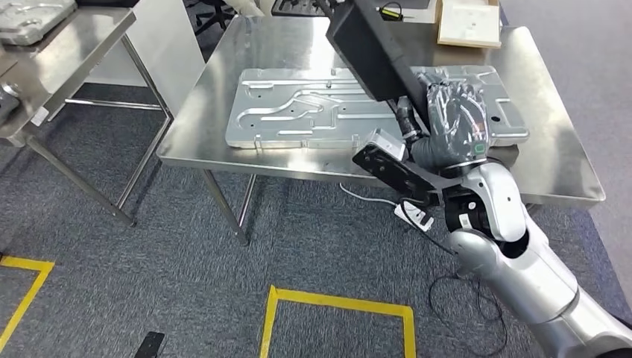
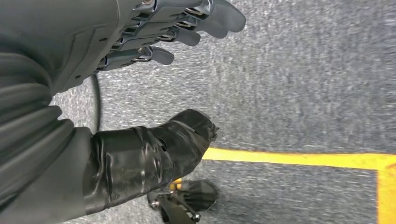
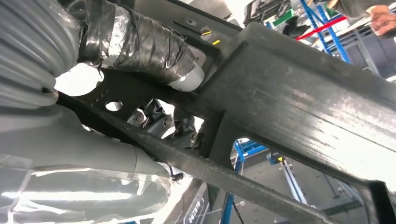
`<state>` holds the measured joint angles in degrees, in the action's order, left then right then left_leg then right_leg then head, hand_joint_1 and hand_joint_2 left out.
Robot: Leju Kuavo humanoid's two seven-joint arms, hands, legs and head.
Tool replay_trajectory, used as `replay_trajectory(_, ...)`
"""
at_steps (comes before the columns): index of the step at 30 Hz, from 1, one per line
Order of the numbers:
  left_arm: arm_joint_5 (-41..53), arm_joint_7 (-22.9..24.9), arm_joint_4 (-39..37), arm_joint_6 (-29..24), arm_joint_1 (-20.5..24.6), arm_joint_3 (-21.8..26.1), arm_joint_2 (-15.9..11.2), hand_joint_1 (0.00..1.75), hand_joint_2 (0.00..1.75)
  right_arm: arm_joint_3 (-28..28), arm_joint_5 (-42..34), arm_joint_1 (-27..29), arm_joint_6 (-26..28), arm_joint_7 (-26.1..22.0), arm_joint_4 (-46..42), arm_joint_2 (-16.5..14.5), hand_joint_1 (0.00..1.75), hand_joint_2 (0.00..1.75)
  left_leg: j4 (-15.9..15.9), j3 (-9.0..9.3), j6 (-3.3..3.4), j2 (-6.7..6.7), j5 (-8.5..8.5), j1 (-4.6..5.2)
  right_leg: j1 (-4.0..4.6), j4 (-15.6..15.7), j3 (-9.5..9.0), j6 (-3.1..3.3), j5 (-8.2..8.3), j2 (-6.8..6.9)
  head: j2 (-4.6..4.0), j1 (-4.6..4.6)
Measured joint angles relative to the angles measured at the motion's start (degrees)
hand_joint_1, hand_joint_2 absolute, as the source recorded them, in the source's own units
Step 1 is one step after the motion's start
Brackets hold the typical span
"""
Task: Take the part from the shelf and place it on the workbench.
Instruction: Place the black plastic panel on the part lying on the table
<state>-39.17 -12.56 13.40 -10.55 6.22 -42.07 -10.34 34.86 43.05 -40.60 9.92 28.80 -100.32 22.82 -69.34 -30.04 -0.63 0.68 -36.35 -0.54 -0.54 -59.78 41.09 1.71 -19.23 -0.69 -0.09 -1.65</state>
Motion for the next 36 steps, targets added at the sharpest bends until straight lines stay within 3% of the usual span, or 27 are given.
replay_trajectory(2,0.0,-0.2,0.0,-0.1,0.1,0.0,0.1,0.00,1.75,0.0,0.1,0.2,-0.3,0.0,0.0,0.0,1.75,1.75,-4.3,-3.59,-0.17,-0.14,-3.70,0.00,0.21,0.1,-0.31,0.23,-0.38,0.00,0.00,-0.03)
replay_trajectory(3,0.0,-0.3,0.0,-0.1,0.1,0.0,0.1,0.00,1.75,0.0,0.2,0.3,-0.4,0.0,0.0,0.0,1.75,1.75,-4.5,-4.59,-0.04,-0.17,-3.97,0.04,0.39,0.1,-0.42,0.30,-0.52,-0.01,0.00,-0.05)
replay_trajectory(4,0.0,-0.3,0.0,-0.1,0.0,0.0,0.2,0.00,1.75,0.0,0.2,0.4,-0.5,0.0,0.0,0.0,1.75,1.75,-3.1,-4.77,0.28,-0.20,-2.83,0.14,0.64,0.1,-0.53,0.36,-0.61,-0.04,0.00,-0.05)
replay_trajectory(5,0.0,-0.4,0.0,0.0,0.0,0.0,0.2,0.00,1.75,0.0,0.3,0.4,-0.6,0.1,0.0,0.0,1.75,1.75,-0.1,-4.10,0.81,-0.25,-0.55,0.31,0.92,0.1,-0.65,0.40,-0.65,-0.08,0.00,-0.04)
replay_trajectory(7,-0.1,-0.5,0.0,0.1,-0.1,0.0,0.0,0.00,1.75,0.0,0.4,0.5,-0.6,0.3,-0.1,0.1,1.75,1.75,7.1,-1.94,2.52,-0.47,4.29,1.01,1.30,0.1,-0.84,0.39,-0.60,-0.14,0.00,0.14)
replay_trajectory(8,-0.1,-0.5,0.0,0.2,0.0,0.0,-0.1,0.00,1.75,-0.1,0.4,0.5,-0.6,0.4,-0.1,0.2,1.75,1.75,9.6,-1.20,3.10,-0.60,5.67,1.44,1.21,0.2,-0.90,0.18,-0.49,-0.15,0.00,0.24)
replay_trajectory(10,-0.1,-0.6,0.0,0.3,0.2,0.0,-0.4,0.00,1.75,-0.2,0.5,0.7,-0.6,0.5,-0.1,0.4,1.75,1.75,11.4,-0.99,3.78,-0.70,6.58,2.02,0.76,0.7,-1.06,-0.62,-0.21,-0.12,0.00,0.38)
replay_trajectory(12,-0.1,-0.6,0.0,0.3,0.2,0.0,-0.5,0.00,1.75,-0.3,0.6,0.8,-0.6,0.5,-0.2,0.5,1.75,1.75,12.7,-0.47,4.16,-0.66,7.74,1.94,0.52,1.3,-1.17,-1.48,0.14,-0.10,0.00,0.31)
replay_trajectory(14,-0.1,-0.6,0.0,0.4,0.0,0.0,-0.6,0.00,1.75,-0.4,0.7,0.8,-0.6,0.5,-0.2,0.8,1.75,1.75,14.0,0.25,4.29,-0.80,9.09,1.48,0.56,-0.5,-0.54,-2.12,-1.33,-0.03,0.00,0.41)
replay_trajectory(17,-0.1,-0.7,0.0,0.5,0.0,0.0,-0.5,0.00,1.75,-0.5,0.7,1.0,-0.6,0.5,-0.2,1.0,1.75,1.75,14.3,0.34,4.18,-0.99,9.68,1.04,-0.02,-10.9,3.46,-3.06,-7.35,0.07,-0.01,0.51)
replay_trajectory(18,-0.1,-0.7,0.0,0.5,-0.1,0.0,-0.4,0.00,1.75,-0.5,0.7,1.1,-0.6,0.5,-0.2,1.1,1.75,1.75,14.2,0.28,4.04,-0.97,9.60,0.90,-0.26,-13.7,4.50,-3.41,-8.37,0.08,-0.01,0.51)
replay_trajectory(19,-0.1,-0.7,0.0,0.6,-0.1,0.0,-0.3,0.00,1.75,-0.5,0.7,1.3,-0.6,0.5,-0.2,1.1,1.75,1.75,14.0,0.26,3.83,-0.94,9.44,0.74,-0.48,-14.5,4.58,-3.74,-8.35,0.11,0.00,0.51)
replay_trajectory(20,-0.1,-0.6,0.0,0.6,-0.1,0.0,-0.3,0.00,1.75,-0.5,0.7,1.3,-0.6,0.5,-0.2,1.1,1.75,1.75,13.7,0.30,3.56,-0.90,9.17,0.53,-0.71,-12.8,3.44,-4.04,-7.24,0.14,0.00,0.51)
replay_trajectory(22,-0.1,-0.6,0.0,0.6,-0.2,0.0,-0.2,0.00,1.75,-0.5,0.7,1.3,-0.6,0.5,-0.2,1.2,1.75,1.75,12.9,0.38,2.78,-0.78,8.27,0.14,-1.02,-5.3,-0.87,-4.43,-4.35,0.25,-0.01,0.51)
replay_trajectory(24,-0.2,-0.6,0.0,0.6,0.0,0.0,-0.2,0.00,1.75,-0.5,0.8,1.3,-0.7,0.5,-0.3,1.2,1.75,1.75,11.9,0.07,1.89,-0.67,7.38,0.09,-0.92,-0.4,-3.56,-3.98,-3.52,0.20,-0.01,0.52)
replay_trajectory(29,-0.3,-0.7,0.0,0.9,0.1,0.0,-0.2,0.00,1.75,-0.6,1.1,1.4,-1.5,0.7,-0.4,1.5,1.75,1.75,10.5,-0.59,0.50,-0.59,6.09,-0.07,-0.63,0.1,-4.03,-2.02,-4.38,0.12,0.00,0.32)
replay_trajectory(31,-0.3,-0.8,0.0,1.3,0.1,0.0,-0.2,0.00,1.75,-0.7,1.1,1.3,-1.7,0.8,-0.3,1.7,1.75,1.75,5.1,-3.38,0.04,-0.64,3.71,-0.15,-0.74,0.3,-4.50,-1.46,-4.64,0.19,0.00,0.11)
replay_trajectory(33,-0.1,-1.0,0.0,1.7,0.1,0.0,-0.2,0.00,1.75,-0.7,1.1,1.3,-2.0,0.8,-0.2,1.8,1.75,1.75,-2.7,-8.17,-0.18,-0.65,1.33,-0.18,-0.66,0.3,-4.77,-1.15,-4.94,0.21,0.00,0.01)
replay_trajectory(34,0.0,-1.0,0.0,1.9,0.0,0.0,-0.2,0.00,1.75,-0.7,1.1,1.4,-2.2,0.8,0.0,1.9,1.75,1.75,-5.0,-9.98,-0.22,-0.65,1.31,-0.20,-0.63,0.3,-4.95,-1.08,-5.11,0.19,0.00,0.01)
replay_trajectory(35,0.0,-1.1,0.0,2.1,-0.1,0.0,-0.2,0.00,1.75,-0.7,1.1,1.4,-2.4,0.8,0.1,2.1,1.75,1.75,-5.3,-10.87,-0.22,-0.65,2.33,-0.22,-0.62,0.3,-5.18,-1.10,-5.30,0.16,0.00,0.00)
replay_trajectory(36,0.0,-1.2,0.0,2.2,-0.1,0.0,-0.2,0.00,1.75,-0.7,1.1,1.5,-2.6,0.8,0.3,2.2,1.75,1.75,-3.4,-10.65,-0.18,-0.65,4.44,-0.25,-0.64,0.2,-5.49,-1.17,-5.52,0.13,0.00,0.01)
